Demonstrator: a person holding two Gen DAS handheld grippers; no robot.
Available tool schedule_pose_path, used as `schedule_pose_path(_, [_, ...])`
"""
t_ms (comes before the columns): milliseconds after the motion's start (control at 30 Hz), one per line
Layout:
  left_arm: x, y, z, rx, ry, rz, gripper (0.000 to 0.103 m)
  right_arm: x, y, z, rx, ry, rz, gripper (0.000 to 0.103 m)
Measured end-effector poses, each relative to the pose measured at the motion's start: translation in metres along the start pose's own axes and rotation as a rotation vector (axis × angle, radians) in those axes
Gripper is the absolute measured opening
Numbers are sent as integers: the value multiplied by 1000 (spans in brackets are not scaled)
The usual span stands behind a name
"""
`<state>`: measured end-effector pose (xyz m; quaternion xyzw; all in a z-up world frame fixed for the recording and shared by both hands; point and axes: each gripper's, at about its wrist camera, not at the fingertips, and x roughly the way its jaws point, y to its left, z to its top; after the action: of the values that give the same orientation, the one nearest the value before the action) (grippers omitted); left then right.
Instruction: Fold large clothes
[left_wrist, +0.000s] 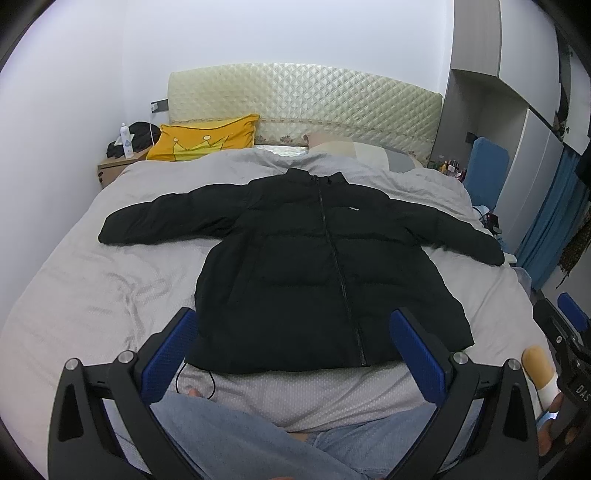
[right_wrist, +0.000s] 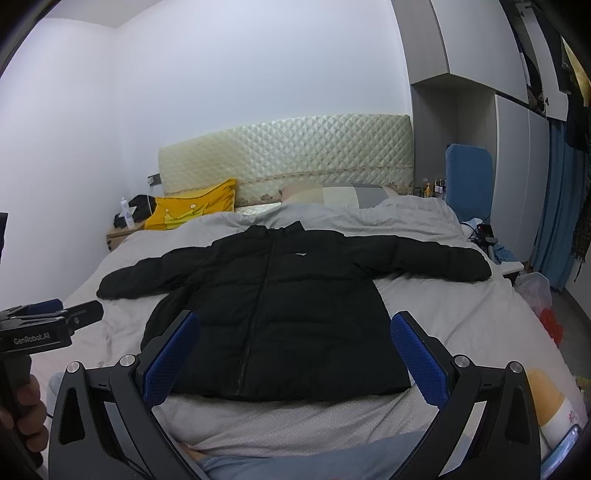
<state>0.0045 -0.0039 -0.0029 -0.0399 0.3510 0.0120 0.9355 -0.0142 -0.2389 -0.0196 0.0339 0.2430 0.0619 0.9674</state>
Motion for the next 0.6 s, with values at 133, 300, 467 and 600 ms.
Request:
schedule_pose_path(133, [-1, 0, 1, 2, 3, 1, 103, 1, 2, -1, -2, 5, -4, 103])
schedule_pose_path(300, [1, 1, 1, -6, 12, 12, 103, 3, 2, 2, 1, 16, -2, 103])
schedule_pose_path(467, [2, 4, 1, -17, 17, 17, 103, 4, 1, 4, -1, 20, -3, 103])
schedule_pose_path(600, [4, 4, 3, -21, 33, 25, 103, 4, 2, 5, -5, 19, -5, 103])
